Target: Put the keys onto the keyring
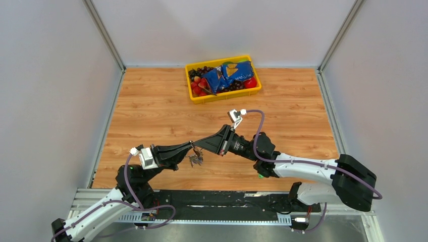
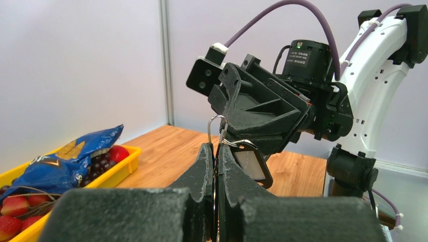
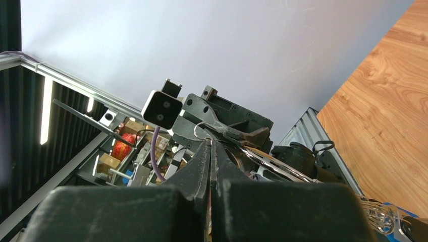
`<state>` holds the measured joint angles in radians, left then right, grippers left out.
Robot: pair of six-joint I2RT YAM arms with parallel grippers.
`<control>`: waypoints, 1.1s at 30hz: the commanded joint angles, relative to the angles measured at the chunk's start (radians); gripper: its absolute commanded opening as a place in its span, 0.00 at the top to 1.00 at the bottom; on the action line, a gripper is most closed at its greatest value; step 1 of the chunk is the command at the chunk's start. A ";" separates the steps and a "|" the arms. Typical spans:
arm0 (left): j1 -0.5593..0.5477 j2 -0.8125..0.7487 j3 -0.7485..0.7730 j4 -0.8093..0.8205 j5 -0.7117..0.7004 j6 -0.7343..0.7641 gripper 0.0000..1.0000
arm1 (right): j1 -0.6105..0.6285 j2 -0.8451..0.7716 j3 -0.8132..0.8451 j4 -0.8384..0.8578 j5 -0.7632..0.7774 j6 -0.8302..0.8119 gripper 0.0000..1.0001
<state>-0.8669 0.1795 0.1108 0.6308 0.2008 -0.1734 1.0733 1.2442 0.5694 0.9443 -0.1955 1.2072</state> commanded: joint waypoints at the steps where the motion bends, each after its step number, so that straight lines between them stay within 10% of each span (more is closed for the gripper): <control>1: 0.001 0.013 0.005 0.065 0.028 0.000 0.99 | 0.011 0.032 0.023 0.049 0.016 0.012 1.00; 33: 0.000 -0.022 0.000 0.042 -0.034 -0.008 0.99 | 0.043 0.142 0.073 0.103 0.040 0.016 1.00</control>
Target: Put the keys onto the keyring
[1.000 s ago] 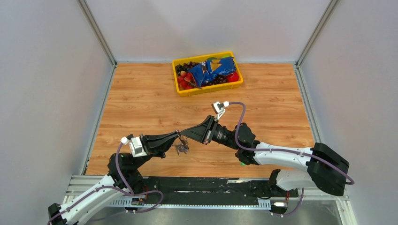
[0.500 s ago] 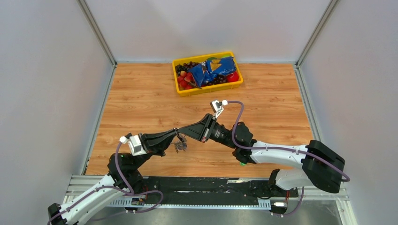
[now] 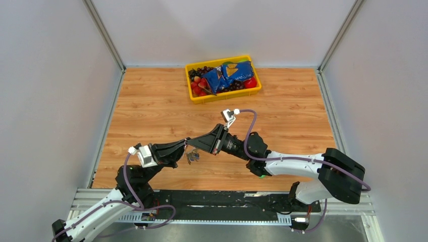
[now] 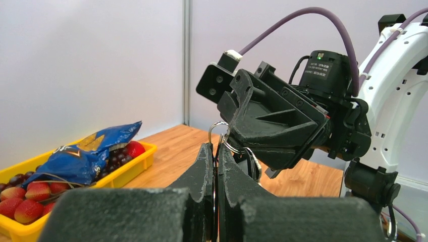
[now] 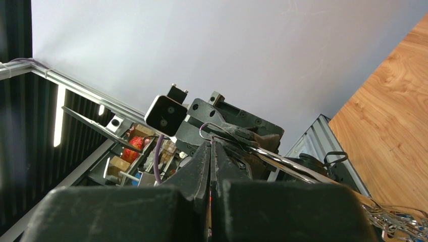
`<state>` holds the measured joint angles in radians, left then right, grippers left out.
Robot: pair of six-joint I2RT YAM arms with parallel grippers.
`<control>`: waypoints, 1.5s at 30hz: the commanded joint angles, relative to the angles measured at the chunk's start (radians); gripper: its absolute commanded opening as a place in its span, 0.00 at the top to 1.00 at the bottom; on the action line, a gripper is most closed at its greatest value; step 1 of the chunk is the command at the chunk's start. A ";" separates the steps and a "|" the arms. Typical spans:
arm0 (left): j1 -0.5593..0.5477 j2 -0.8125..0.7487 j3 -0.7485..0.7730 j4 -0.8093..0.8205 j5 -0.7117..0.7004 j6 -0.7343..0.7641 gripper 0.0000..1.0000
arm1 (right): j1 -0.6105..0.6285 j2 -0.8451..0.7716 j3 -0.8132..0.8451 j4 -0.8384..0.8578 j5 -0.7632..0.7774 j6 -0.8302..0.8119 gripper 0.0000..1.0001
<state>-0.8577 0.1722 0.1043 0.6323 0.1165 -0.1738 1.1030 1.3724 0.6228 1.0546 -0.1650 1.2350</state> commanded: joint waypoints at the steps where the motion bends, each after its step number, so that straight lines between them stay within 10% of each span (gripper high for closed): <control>1: -0.009 -0.015 0.007 0.040 0.050 -0.007 0.99 | 0.014 0.013 0.021 -0.007 0.011 -0.016 1.00; 45: -0.008 0.043 0.018 0.018 0.061 0.008 0.99 | 0.009 -0.134 0.223 -0.207 0.011 -0.187 1.00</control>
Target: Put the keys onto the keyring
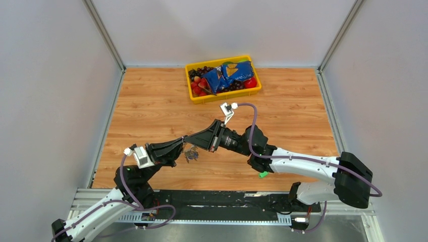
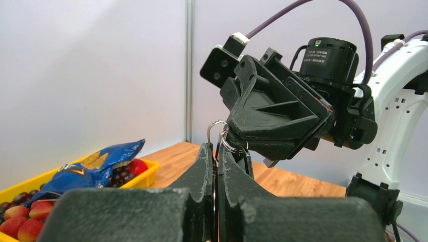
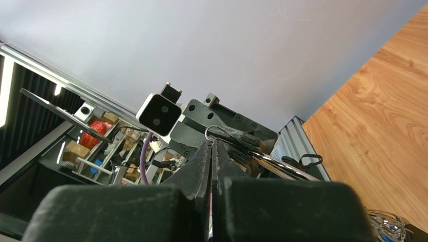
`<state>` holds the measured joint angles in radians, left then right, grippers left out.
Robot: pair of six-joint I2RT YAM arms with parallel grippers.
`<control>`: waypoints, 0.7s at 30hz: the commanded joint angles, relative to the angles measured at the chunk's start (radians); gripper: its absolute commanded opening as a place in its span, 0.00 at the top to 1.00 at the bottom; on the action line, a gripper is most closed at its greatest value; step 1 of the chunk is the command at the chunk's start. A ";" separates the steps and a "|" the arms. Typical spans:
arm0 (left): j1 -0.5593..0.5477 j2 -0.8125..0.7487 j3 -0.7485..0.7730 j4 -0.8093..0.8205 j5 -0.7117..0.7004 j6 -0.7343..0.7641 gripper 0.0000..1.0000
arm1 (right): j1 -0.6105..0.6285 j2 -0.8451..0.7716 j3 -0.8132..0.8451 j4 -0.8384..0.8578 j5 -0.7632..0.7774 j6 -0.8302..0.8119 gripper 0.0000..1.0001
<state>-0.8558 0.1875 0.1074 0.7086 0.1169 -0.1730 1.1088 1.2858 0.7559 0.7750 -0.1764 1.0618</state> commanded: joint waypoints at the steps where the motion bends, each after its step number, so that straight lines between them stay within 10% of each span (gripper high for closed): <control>1: -0.010 0.029 0.015 -0.061 0.055 0.011 0.99 | 0.004 -0.048 0.095 0.068 0.021 -0.013 1.00; 21: -0.011 0.009 0.015 -0.069 0.057 0.009 0.99 | 0.022 -0.074 0.055 -0.042 0.068 -0.024 1.00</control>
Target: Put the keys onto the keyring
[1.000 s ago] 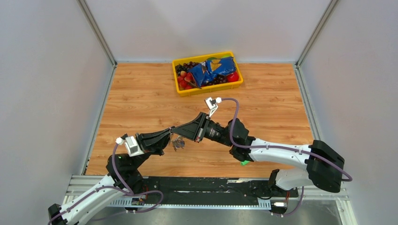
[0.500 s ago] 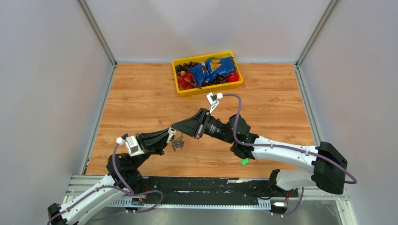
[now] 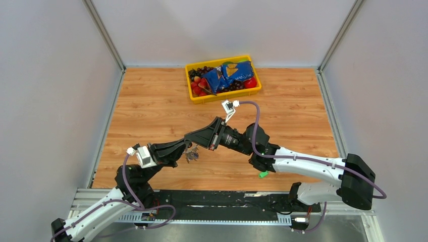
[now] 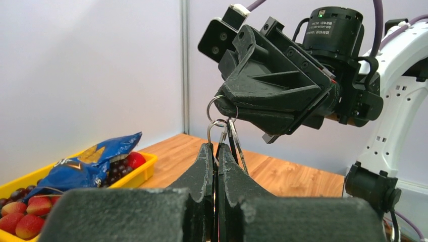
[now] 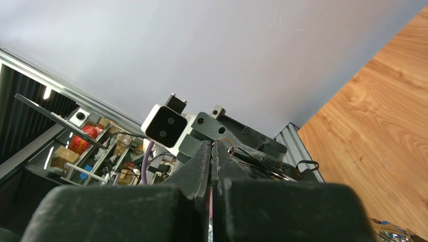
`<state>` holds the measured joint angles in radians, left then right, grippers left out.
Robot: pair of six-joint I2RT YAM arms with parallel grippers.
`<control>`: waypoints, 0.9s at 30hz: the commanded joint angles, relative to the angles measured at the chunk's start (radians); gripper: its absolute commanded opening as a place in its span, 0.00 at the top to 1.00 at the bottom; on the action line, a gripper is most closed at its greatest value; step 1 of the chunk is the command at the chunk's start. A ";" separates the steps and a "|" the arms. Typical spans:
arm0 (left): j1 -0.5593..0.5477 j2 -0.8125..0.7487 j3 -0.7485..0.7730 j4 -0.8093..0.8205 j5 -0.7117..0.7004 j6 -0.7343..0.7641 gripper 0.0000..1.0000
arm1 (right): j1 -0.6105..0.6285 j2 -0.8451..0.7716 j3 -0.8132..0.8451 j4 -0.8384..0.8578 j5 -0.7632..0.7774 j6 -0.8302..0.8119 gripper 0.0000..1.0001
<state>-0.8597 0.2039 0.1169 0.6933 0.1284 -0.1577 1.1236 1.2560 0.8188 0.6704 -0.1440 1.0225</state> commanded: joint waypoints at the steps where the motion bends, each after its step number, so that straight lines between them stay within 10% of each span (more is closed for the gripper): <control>1: -0.006 -0.007 0.006 -0.053 0.043 -0.007 0.99 | 0.008 -0.041 -0.002 0.037 0.032 0.007 1.00; 5: -0.006 -0.007 0.007 -0.062 0.017 -0.011 0.99 | 0.009 -0.034 0.023 -0.045 0.019 -0.019 0.96; 11: -0.006 -0.016 0.012 -0.082 -0.001 -0.011 1.00 | 0.013 -0.102 0.002 -0.149 0.071 -0.080 0.66; 27: -0.006 -0.006 0.017 -0.090 -0.004 -0.021 0.96 | 0.013 -0.331 -0.067 -0.410 0.217 -0.201 0.61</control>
<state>-0.8635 0.2005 0.1169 0.5606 0.1253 -0.1619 1.1313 0.9474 0.7769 0.3378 0.0307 0.8639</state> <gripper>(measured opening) 0.028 0.386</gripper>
